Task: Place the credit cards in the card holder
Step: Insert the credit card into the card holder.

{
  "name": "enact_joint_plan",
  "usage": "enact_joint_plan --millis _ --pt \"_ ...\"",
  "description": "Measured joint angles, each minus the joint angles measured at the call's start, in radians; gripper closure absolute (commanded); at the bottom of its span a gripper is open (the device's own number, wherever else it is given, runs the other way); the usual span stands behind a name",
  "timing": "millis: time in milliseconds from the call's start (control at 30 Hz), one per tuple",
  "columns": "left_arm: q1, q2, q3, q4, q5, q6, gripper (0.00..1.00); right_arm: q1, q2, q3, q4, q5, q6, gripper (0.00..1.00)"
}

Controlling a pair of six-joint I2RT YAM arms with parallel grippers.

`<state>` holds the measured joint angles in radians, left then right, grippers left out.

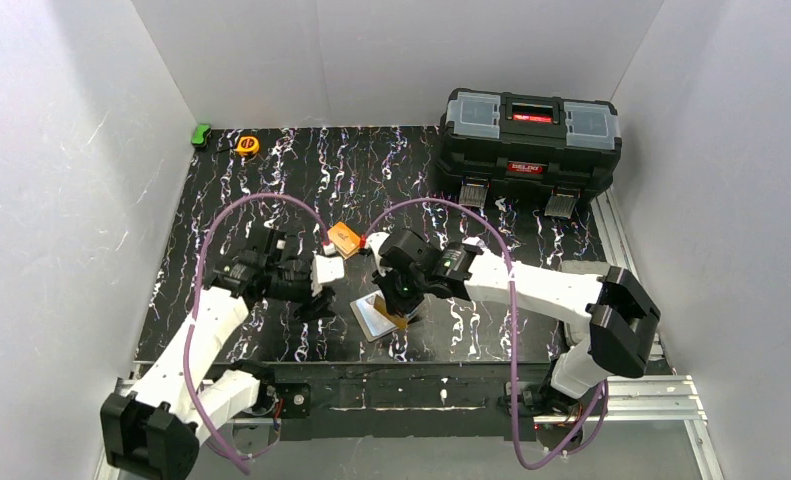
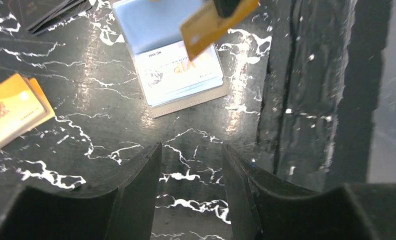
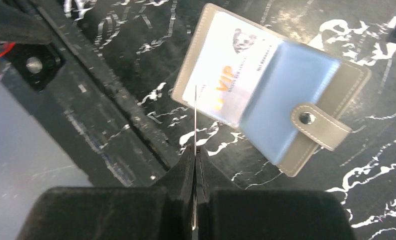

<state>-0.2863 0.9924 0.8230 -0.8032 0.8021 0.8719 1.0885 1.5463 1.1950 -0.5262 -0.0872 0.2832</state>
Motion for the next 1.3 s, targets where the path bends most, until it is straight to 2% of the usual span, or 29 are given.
enact_joint_plan --millis 200,333,567,900,1100,1300 --pt "-0.079 -0.095 -0.142 0.134 -0.052 0.173 0.53 0.011 -0.002 -0.064 0.027 0.116 -0.001 0.99" --pt "-0.122 -0.017 -0.158 0.200 -0.072 0.271 0.54 0.012 0.021 -0.060 0.037 0.184 -0.010 0.99" --pt "-0.142 0.128 -0.153 0.253 -0.102 0.352 0.54 -0.045 0.163 0.012 0.040 0.233 -0.021 0.99" --pt "-0.253 0.214 -0.096 0.282 -0.105 0.359 0.55 -0.174 0.148 -0.071 0.084 0.222 0.014 0.99" --pt "-0.315 0.288 -0.062 0.301 -0.117 0.350 0.56 -0.183 0.125 -0.111 0.139 0.181 0.036 0.99" --pt "-0.327 0.353 -0.004 0.332 -0.178 0.213 0.62 -0.183 0.106 -0.146 0.179 0.147 0.060 0.99"
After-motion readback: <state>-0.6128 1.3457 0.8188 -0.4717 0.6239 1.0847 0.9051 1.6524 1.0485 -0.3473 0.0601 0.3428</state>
